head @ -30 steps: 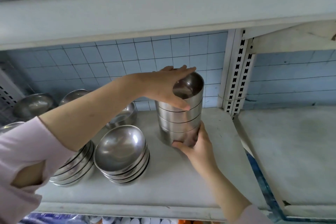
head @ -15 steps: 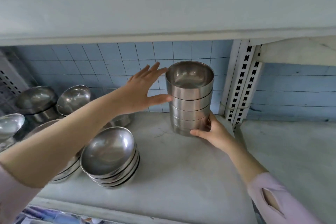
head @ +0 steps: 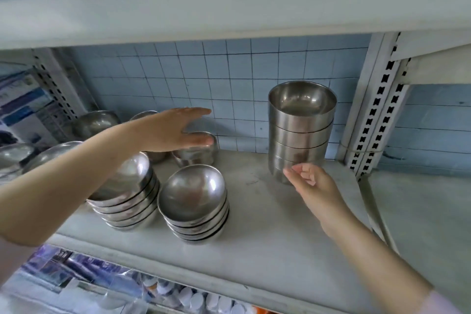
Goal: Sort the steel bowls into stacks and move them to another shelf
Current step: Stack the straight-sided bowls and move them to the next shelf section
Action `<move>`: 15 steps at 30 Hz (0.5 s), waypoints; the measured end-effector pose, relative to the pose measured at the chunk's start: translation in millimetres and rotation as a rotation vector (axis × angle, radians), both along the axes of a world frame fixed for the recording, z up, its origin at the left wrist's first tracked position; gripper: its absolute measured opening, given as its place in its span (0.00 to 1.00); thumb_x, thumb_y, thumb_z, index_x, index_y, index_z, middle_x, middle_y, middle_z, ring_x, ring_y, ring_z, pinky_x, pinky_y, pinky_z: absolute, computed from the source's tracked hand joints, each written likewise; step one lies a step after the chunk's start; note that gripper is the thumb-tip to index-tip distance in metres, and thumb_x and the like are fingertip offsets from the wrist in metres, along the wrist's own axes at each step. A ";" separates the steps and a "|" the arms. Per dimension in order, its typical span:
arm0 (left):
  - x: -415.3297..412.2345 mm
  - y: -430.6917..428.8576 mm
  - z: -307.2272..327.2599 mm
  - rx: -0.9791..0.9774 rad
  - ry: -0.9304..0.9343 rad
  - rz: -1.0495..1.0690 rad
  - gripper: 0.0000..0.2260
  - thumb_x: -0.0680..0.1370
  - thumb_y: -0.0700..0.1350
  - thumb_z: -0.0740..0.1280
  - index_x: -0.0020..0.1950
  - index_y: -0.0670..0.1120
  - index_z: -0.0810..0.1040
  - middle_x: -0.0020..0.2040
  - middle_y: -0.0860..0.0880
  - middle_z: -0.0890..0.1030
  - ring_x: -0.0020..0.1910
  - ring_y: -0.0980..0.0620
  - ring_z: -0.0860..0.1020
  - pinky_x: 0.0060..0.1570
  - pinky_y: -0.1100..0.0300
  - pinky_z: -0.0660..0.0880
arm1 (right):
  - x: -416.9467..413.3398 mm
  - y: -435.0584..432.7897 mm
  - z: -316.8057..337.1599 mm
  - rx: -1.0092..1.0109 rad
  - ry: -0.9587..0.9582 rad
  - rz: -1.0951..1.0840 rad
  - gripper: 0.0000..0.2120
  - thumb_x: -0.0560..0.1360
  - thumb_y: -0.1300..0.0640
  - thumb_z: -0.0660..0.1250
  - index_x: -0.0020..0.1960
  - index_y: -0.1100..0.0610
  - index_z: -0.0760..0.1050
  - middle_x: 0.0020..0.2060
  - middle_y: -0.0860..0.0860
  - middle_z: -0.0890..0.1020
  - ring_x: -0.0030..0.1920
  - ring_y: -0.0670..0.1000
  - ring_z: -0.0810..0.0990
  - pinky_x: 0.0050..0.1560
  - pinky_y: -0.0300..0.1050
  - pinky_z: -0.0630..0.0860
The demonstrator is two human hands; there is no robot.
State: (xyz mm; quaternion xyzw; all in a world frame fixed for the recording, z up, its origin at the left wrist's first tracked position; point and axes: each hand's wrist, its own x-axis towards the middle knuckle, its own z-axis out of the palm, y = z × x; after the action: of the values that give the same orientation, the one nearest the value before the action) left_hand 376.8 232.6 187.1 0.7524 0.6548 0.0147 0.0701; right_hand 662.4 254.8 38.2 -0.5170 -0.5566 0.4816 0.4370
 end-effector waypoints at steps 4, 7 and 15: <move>-51.7 2.2 10.6 -0.019 0.013 0.072 0.40 0.71 0.70 0.60 0.79 0.55 0.54 0.77 0.56 0.62 0.73 0.52 0.66 0.69 0.59 0.60 | -50.0 15.7 41.6 0.022 -0.023 0.192 0.13 0.74 0.44 0.70 0.55 0.49 0.77 0.51 0.45 0.82 0.53 0.45 0.79 0.59 0.42 0.75; -95.0 12.7 13.0 -0.053 0.029 0.126 0.43 0.69 0.71 0.61 0.79 0.55 0.52 0.77 0.56 0.62 0.73 0.52 0.66 0.70 0.56 0.61 | -94.5 34.6 55.1 -0.015 -0.063 0.269 0.13 0.75 0.43 0.68 0.57 0.47 0.76 0.52 0.44 0.81 0.56 0.47 0.79 0.59 0.46 0.77; -189.9 70.4 -20.8 -0.237 0.174 0.186 0.60 0.58 0.80 0.58 0.80 0.50 0.41 0.81 0.48 0.42 0.79 0.45 0.47 0.75 0.49 0.50 | -186.2 86.5 30.8 -0.302 -0.242 0.247 0.32 0.73 0.34 0.65 0.73 0.44 0.64 0.66 0.50 0.73 0.56 0.54 0.78 0.56 0.55 0.81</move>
State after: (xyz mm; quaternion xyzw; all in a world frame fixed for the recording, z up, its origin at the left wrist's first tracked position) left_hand 186.9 303.0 166.2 0.6736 0.7222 -0.1214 0.0997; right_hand 476.1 341.2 68.9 -0.5584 -0.5857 0.5437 0.2227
